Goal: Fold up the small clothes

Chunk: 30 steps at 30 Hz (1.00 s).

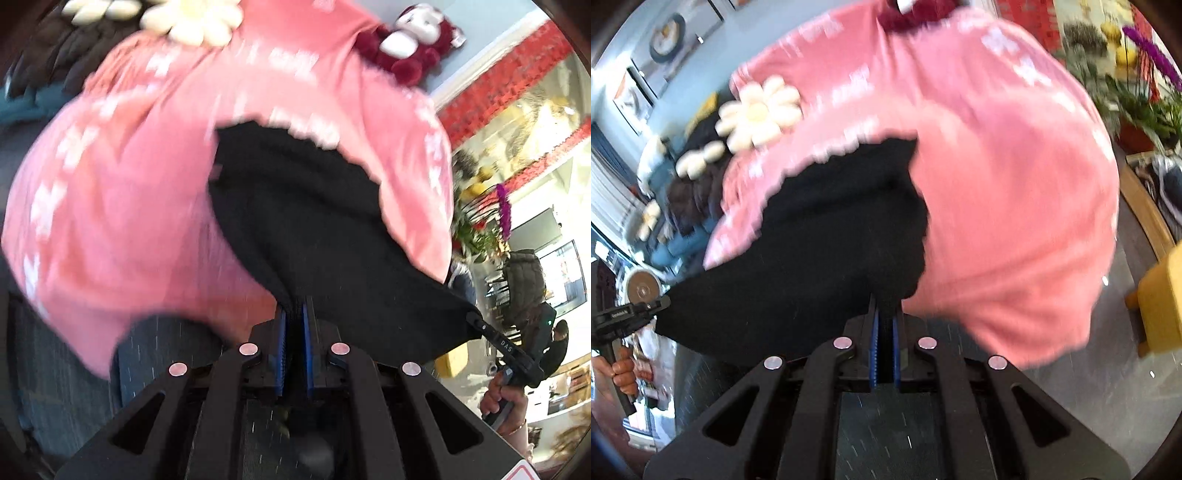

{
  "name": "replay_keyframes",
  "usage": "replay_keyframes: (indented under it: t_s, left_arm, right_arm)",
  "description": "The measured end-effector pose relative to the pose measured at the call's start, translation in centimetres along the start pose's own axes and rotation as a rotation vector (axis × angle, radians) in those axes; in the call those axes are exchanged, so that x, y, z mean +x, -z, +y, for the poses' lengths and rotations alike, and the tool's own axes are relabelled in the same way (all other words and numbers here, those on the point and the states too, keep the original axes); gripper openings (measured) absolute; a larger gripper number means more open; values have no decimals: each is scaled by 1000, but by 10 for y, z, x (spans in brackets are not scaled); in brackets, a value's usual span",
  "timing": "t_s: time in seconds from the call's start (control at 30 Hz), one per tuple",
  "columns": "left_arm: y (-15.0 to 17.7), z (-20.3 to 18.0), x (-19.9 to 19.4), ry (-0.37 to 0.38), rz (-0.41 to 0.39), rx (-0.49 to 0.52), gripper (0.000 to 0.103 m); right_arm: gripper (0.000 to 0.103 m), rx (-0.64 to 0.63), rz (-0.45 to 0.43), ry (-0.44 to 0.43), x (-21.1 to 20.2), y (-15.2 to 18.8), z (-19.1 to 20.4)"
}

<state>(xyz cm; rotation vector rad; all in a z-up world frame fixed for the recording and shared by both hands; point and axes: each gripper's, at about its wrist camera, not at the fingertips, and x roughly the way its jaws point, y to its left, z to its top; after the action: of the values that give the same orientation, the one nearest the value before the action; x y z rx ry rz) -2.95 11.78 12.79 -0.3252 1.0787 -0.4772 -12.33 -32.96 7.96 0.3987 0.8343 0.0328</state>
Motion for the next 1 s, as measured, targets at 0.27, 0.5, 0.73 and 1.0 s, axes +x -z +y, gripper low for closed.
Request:
replay_keyframes:
  t_s: [0.27, 0.5, 0.73, 1.0]
  left_arm:
    - [-94, -14, 27, -37, -143, 46, 5]
    - [-174, 0, 95, -124, -139, 49, 6]
    - [-232, 32, 201, -232, -47, 21, 10]
    - [-258, 81, 261, -273, -42, -137, 16]
  right_arm:
    - [4, -13, -127, -10, 55, -98, 11]
    - [4, 14, -97, 19, 143, -161, 10]
    - [9, 80, 20, 70, 259, -200, -6]
    - [11, 66, 13, 116, 276, -195, -10]
